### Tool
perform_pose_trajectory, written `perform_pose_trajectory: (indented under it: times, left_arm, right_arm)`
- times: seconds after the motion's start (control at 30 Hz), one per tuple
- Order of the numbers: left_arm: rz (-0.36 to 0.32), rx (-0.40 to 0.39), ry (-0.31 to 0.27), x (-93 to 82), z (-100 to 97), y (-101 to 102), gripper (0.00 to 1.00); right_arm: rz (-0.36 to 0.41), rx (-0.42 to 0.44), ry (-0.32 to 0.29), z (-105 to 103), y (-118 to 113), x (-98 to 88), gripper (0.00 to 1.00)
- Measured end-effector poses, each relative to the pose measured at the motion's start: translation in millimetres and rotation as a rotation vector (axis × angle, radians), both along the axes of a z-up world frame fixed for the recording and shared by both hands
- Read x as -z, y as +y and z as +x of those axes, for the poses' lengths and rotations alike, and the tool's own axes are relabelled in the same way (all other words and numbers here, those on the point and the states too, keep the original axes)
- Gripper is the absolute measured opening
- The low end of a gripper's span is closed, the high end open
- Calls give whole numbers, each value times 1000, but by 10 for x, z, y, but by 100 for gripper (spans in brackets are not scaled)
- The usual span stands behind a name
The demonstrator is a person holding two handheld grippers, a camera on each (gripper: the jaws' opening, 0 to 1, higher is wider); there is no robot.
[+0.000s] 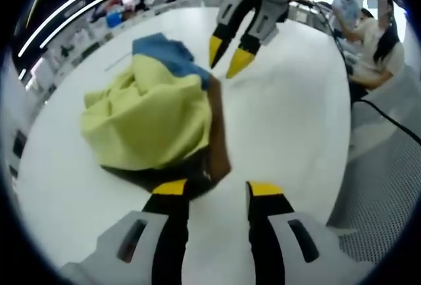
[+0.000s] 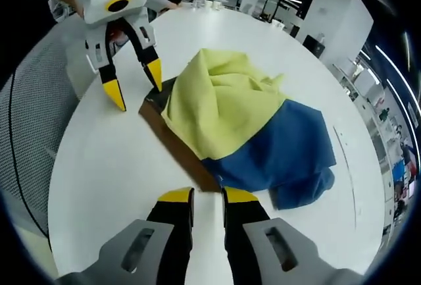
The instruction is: Fold the garment on the visible template until the final outline fits inside the template.
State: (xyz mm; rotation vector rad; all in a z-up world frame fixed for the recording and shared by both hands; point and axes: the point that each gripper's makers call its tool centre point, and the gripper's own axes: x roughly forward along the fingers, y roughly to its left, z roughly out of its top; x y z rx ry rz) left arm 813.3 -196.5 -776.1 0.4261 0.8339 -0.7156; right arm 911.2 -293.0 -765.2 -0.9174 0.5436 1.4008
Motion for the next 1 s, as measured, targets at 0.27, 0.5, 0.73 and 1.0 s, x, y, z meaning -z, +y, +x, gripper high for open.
perform_pose_trajectory:
  times: [0.27, 0.5, 0.73, 1.0]
  left_arm:
    - [-11, 4, 9, 6, 26, -23, 27]
    - [-17, 11, 9, 11, 63, -61, 20]
    - [-6, -7, 13, 15, 114, -26, 12]
    - [-4, -13, 26, 19, 134, -15, 9]
  right_arm:
    - [-7, -7, 5, 59, -2, 35, 16]
    - [-7, -29, 8, 49, -5, 53, 15]
    - [-21, -54, 10, 46, -8, 97, 15]
    - [-35, -69, 24, 62, 10, 116, 16]
